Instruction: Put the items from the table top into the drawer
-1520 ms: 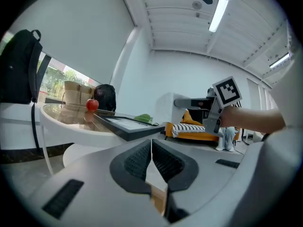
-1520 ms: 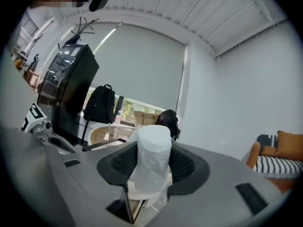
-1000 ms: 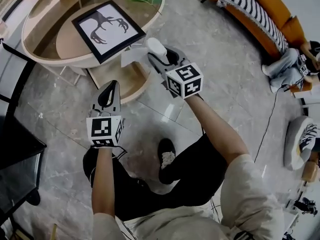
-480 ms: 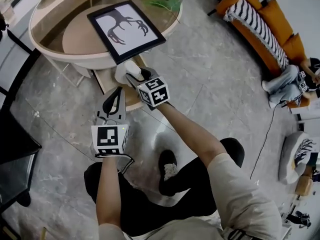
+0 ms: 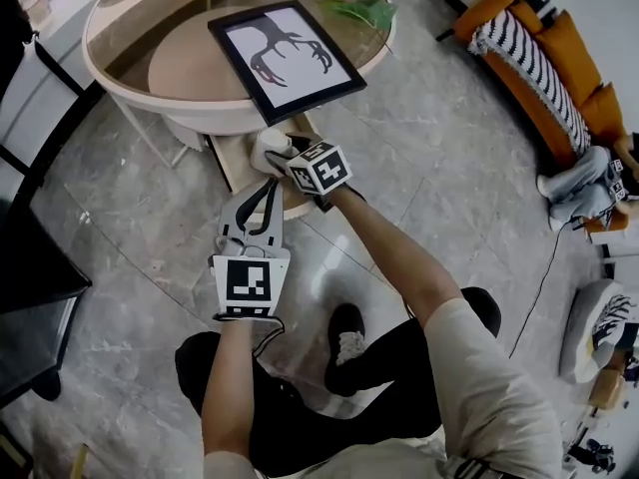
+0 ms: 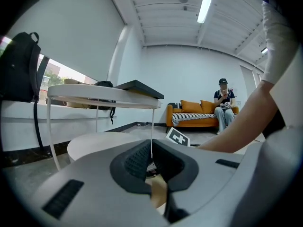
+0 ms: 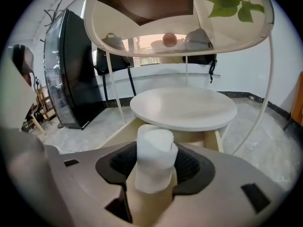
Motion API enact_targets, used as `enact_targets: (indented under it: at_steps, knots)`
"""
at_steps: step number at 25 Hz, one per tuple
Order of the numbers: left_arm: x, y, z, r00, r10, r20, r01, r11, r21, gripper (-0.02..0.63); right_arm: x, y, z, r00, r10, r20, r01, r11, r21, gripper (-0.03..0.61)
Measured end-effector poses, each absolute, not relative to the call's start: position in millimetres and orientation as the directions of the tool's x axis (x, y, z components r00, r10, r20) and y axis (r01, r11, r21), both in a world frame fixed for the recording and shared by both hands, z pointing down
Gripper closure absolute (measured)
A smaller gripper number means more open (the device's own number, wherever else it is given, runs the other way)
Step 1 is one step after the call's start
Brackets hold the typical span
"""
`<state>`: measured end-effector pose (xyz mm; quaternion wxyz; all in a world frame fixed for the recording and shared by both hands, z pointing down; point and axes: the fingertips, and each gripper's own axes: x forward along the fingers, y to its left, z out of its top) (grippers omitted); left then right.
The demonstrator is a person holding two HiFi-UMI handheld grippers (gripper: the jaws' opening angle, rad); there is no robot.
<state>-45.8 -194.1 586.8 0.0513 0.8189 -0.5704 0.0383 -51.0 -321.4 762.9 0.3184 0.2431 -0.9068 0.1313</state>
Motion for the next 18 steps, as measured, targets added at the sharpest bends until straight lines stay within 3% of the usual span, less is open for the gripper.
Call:
enact_targets:
  at_steps: [4, 10, 18]
  knots:
    - [-49.6, -193.6, 588.2, 0.342, -0.93, 0.134, -0.94, -0.338, 0.054, 0.591, -48.3, -314.1, 752.0, -0.675, -0.38, 0.632, -0.529, 0.847, -0.056, 0.313]
    - [-53.2, -195.3, 582.8, 0.354, -0.923, 0.149, -0.935, -0.351, 0.046, 0.591, -32.8, -294.3, 712.1, -0.693, -0.424, 0.583, -0.495, 0.868, 0.042, 0.313]
    - [-77.0, -197.4, 587.2, 0.316, -0.928, 0.195, -0.949, -0.307, 0.075, 0.591, 13.1, -279.8, 656.4, -0.713, -0.354, 0.605, -0.367, 0.924, 0.108, 0.321]
